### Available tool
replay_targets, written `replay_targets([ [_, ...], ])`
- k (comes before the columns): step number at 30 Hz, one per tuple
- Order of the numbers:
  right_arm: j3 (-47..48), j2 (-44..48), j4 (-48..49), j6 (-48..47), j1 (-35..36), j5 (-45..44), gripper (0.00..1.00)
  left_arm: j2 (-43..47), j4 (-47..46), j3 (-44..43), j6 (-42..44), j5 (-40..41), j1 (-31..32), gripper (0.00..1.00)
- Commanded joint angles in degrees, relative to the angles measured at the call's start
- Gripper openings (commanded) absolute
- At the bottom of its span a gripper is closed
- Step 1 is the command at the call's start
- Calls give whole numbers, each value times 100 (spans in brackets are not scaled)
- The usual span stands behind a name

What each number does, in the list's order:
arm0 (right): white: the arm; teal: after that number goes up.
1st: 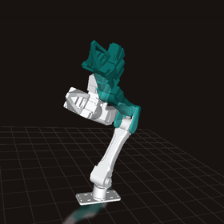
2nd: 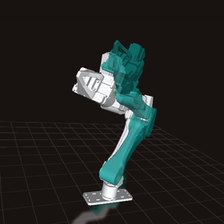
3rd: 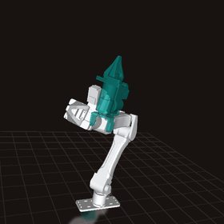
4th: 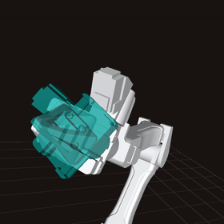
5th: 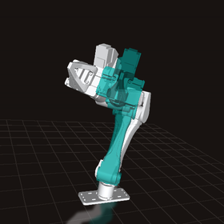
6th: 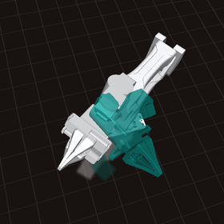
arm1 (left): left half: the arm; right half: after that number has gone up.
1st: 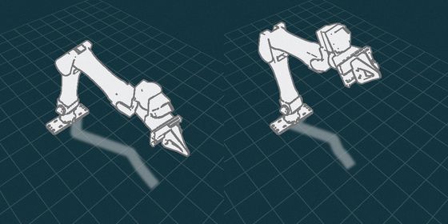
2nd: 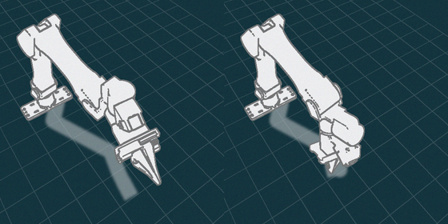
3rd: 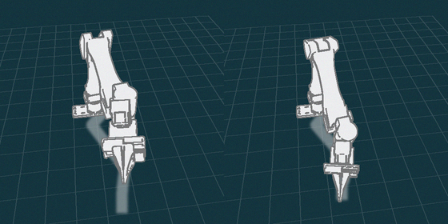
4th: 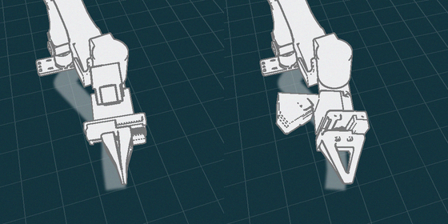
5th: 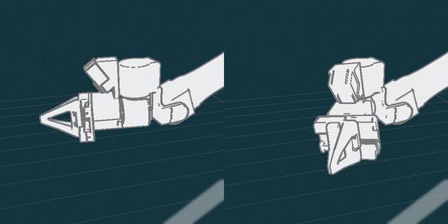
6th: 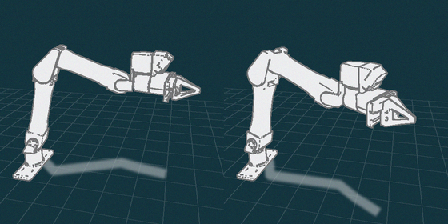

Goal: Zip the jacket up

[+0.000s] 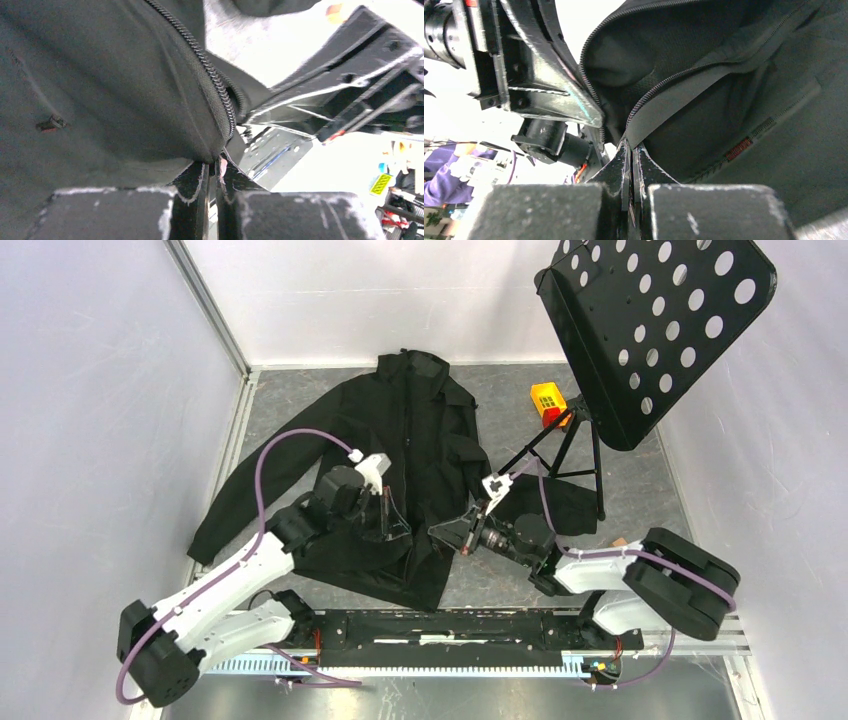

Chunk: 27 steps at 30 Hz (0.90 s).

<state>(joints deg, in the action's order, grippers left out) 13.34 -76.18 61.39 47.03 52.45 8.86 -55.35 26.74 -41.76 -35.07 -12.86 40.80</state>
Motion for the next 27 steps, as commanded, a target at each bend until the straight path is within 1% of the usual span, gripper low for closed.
replay_targets([
  [1,447,-449,1065,280,50,-88,0,525,-678,125,-382,-265,-61,2],
  [4,546,-591,1255,300,135,-56,0,703,-600,132,-474,-217,-73,2],
  [7,574,-639,1466,333,211,-113,0,834,-764,294,-659,-217,-72,2],
  [13,544,-793,2071,882,281,-140,0,1058,-1395,755,-1159,-120,-76,2],
  [17,509,-939,2522,1332,276,-69,0,1225,-1437,836,-1167,-21,-81,2],
  [19,490,-965,2570,1453,224,-37,0,1327,-1367,783,-1131,-17,-81,2],
  [22,426,-971,2676,1736,75,88,0,1426,-933,585,-973,166,-81,2],
  [25,581,-908,2075,1861,35,248,0,1422,-289,183,-801,332,-81,2],
  [27,607,-910,1843,2056,38,269,0,1355,-47,-126,-844,135,-88,2],
])
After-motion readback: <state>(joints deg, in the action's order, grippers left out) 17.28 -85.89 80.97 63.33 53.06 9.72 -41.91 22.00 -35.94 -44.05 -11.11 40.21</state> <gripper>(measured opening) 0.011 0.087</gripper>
